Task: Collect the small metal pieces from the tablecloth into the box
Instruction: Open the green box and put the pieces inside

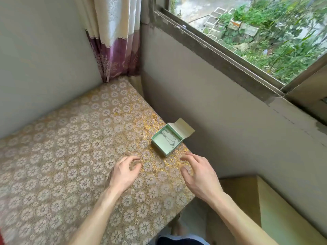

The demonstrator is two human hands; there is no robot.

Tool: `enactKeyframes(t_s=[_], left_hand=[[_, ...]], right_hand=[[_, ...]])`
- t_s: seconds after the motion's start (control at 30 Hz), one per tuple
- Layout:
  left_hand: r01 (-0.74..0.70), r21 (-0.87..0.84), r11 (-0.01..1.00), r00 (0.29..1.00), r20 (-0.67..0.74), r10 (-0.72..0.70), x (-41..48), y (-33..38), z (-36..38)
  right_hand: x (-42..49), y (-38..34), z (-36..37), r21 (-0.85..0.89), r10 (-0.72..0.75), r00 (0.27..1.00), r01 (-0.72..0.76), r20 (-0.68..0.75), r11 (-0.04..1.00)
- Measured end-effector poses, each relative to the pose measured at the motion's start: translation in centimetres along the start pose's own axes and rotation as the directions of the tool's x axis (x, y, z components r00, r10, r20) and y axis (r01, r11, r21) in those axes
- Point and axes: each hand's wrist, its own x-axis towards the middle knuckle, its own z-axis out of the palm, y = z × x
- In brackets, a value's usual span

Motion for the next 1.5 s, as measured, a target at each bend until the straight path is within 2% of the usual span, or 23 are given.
enactKeyframes(t_s=[0.27,0.43,0.57,0.73,0.87,1.0,1.27,1.43,1.5], left_hand=[[0.079,-0.065,0.995,0.997,-0.004,-0.079,-16.5,-3.3,-3.2],[0.116,-0.16,0.98,0.99,-0.06,-0.127,-25.6,-6.3,-3.6],[0.159,-0.213,0.964,0.978,-0.1,-0.184,-31.9,-8.4,-2.8],[0.239,-0.302,0.923,0.938,-0.174,-0.3,-38.0,-9.5,-1.4],[0.291,-0.418,0.861,0.882,-0.232,-0.411,-41.0,-9.5,0.2],[0.345,-0.554,0.757,0.778,-0.283,-0.561,-44.5,-9.7,2.0],[0.416,-0.698,0.583,0.588,-0.283,-0.758,-52.8,-12.2,6.1],[0.376,-0.785,0.492,0.522,-0.259,-0.813,-55.8,-15.4,6.5],[0.361,-0.806,0.468,0.538,-0.23,-0.811,-56.7,-17.5,6.0]], right_hand=[[-14.9,-5.9,-0.6,0.153,-0.058,0.997,0.064,-0.04,0.986],[-22.2,-8.8,0.8,0.288,-0.07,0.996,0.083,-0.055,0.954],[-25.7,-10.0,3.1,0.372,-0.085,0.995,0.062,0.045,0.926],[-26.9,-11.3,4.4,0.324,-0.239,0.956,0.176,0.167,0.93],[-25.7,-12.2,3.8,0.28,-0.415,0.878,0.347,0.239,0.895],[-24.3,-13.2,3.6,0.286,-0.533,0.793,0.459,0.295,0.841],[-26.8,-16.5,7.5,0.318,-0.607,0.682,0.517,0.409,0.795],[-29.6,-19.4,10.9,0.263,-0.615,0.601,0.572,0.51,0.777],[-30.8,-21.3,12.5,0.241,-0.621,0.581,0.599,0.525,0.764]])
